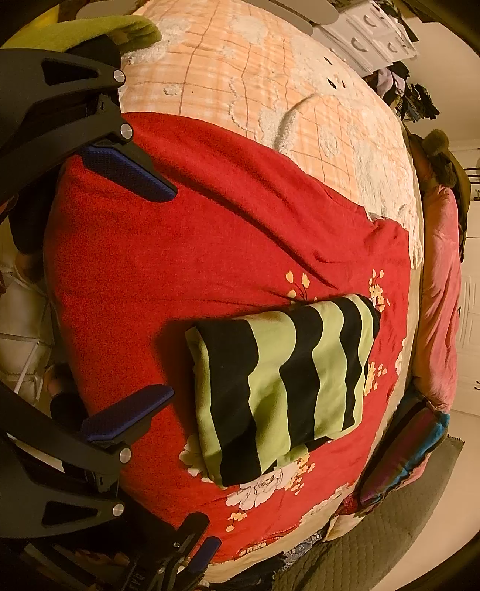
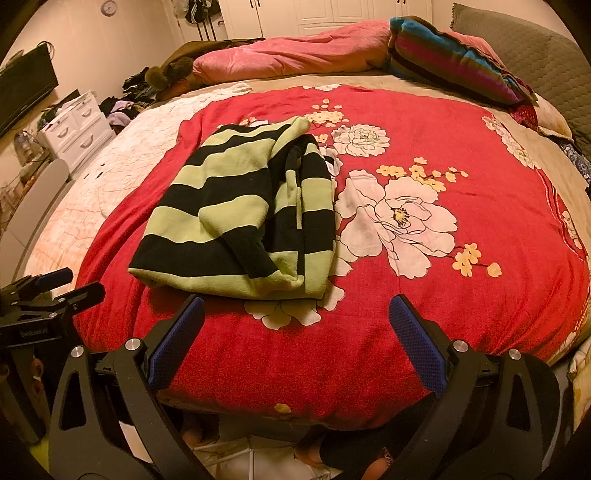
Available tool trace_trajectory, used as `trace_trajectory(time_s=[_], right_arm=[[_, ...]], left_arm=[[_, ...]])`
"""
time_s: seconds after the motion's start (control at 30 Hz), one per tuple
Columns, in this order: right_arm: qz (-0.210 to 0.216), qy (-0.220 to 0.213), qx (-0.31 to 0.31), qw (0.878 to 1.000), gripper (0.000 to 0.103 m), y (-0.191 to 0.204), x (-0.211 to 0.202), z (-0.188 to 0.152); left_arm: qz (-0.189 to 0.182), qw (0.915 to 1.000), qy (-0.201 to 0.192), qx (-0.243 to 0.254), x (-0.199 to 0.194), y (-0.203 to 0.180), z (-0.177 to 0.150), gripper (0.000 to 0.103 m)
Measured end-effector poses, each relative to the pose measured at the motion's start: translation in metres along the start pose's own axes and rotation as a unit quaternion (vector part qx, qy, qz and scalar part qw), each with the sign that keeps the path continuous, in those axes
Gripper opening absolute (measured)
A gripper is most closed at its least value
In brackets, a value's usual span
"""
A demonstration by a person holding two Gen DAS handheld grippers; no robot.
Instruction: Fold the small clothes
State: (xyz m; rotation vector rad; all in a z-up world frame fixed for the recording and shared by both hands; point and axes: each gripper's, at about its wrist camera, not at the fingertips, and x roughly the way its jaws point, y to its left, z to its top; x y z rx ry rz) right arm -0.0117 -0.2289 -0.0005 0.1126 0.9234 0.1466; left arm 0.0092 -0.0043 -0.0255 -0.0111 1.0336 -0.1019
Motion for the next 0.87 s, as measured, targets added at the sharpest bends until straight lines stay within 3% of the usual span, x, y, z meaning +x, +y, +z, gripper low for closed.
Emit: trace_trajectory(time_s=[0.2, 0.4, 0.57, 0.63, 0.77, 0.87], right_arm=[[-0.001, 0.003, 0.003, 1.000, 0.094, -0.007, 0.001, 0.001], [-0.011, 0.010, 0.010, 1.000, 0.094, -0.012, 0.009, 0.005], [-0.017, 0.009, 0.029, 0.999, 0.094, -0.028, 0.016, 0.014], [-0.023, 0.005, 0.041, 0.999, 0.094, -0.042, 0.019, 0.021], [-0.054, -0.018, 0.098, 0.994, 0.094, -0.109, 0.024, 0.053], [-0.089, -0.043, 0.154, 0.983, 0.094, -0.180, 0.027, 0.079]], left_arm=[[0.001, 1.0000, 0.008, 0.001, 0.004, 0.002, 0.001, 0.099], [0.028, 0.9996, 0.010, -0.002, 0.006, 0.009, 0.005, 0.099], [0.016, 0.9977, 0.018, -0.063, 0.015, 0.043, 0.017, 0.099], [0.027, 0.9952, 0.027, -0.090, 0.025, 0.066, 0.028, 0.099], [0.088, 0.9794, 0.039, -0.178, 0.044, 0.151, 0.056, 0.099], [0.174, 0.9592, 0.035, -0.220, 0.057, 0.219, 0.081, 0.099]])
